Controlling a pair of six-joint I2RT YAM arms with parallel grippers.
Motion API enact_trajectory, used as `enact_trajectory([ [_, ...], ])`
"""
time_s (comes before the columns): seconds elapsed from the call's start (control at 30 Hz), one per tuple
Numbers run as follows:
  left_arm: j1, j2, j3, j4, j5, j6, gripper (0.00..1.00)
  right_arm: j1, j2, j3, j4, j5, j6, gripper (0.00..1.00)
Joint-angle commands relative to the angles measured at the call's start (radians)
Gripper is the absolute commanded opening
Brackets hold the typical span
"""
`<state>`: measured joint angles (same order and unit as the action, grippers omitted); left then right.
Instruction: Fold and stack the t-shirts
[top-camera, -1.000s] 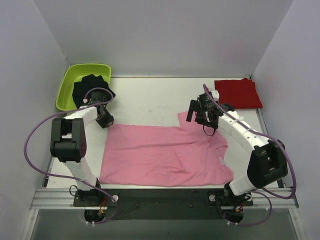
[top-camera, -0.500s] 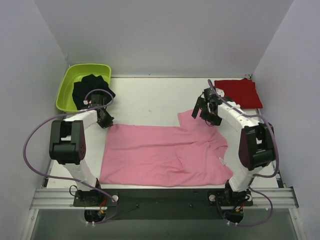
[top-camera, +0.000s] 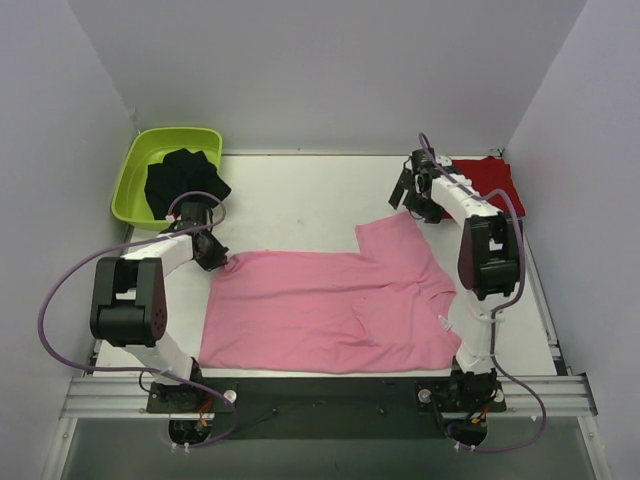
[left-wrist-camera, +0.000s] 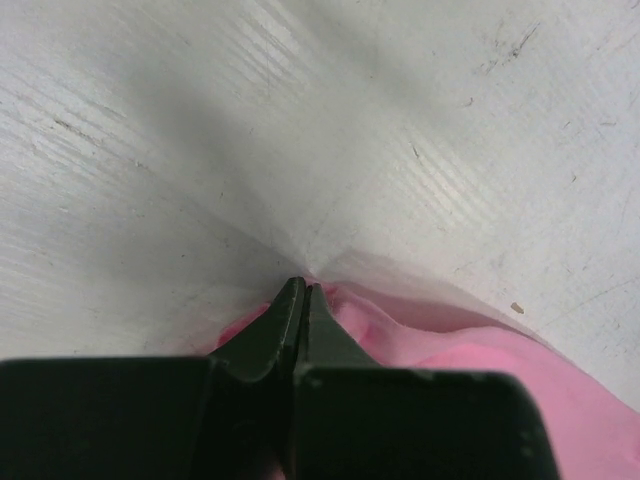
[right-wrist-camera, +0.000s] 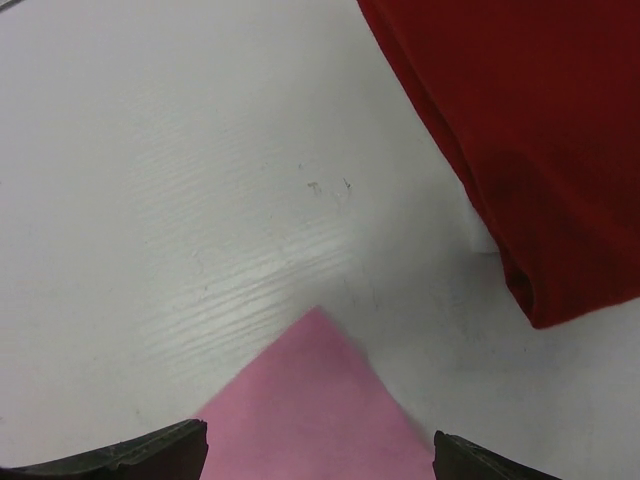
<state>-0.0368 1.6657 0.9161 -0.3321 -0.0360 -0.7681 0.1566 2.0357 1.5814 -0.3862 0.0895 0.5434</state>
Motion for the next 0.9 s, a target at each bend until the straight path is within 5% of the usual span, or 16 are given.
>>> enact_trajectory([
  [0.0, -0.003, -0.04, -0.008, 0.015, -0.01, -0.011, 0.0, -0.026, 0.084, 0.089, -0.048, -0.014, -0.019, 0.95],
  [0.4, -0.003, -0.04, 0.007, 0.008, -0.015, -0.005, 0.0, -0.088, 0.216, 0.226, -0.054, -0.163, 0.018, 0.9],
  [0.87, -0.002, -0.03, 0.0, 0.016, -0.018, -0.008, 0.0, -0.077, 0.233, 0.203, -0.057, -0.227, 0.046, 0.64],
])
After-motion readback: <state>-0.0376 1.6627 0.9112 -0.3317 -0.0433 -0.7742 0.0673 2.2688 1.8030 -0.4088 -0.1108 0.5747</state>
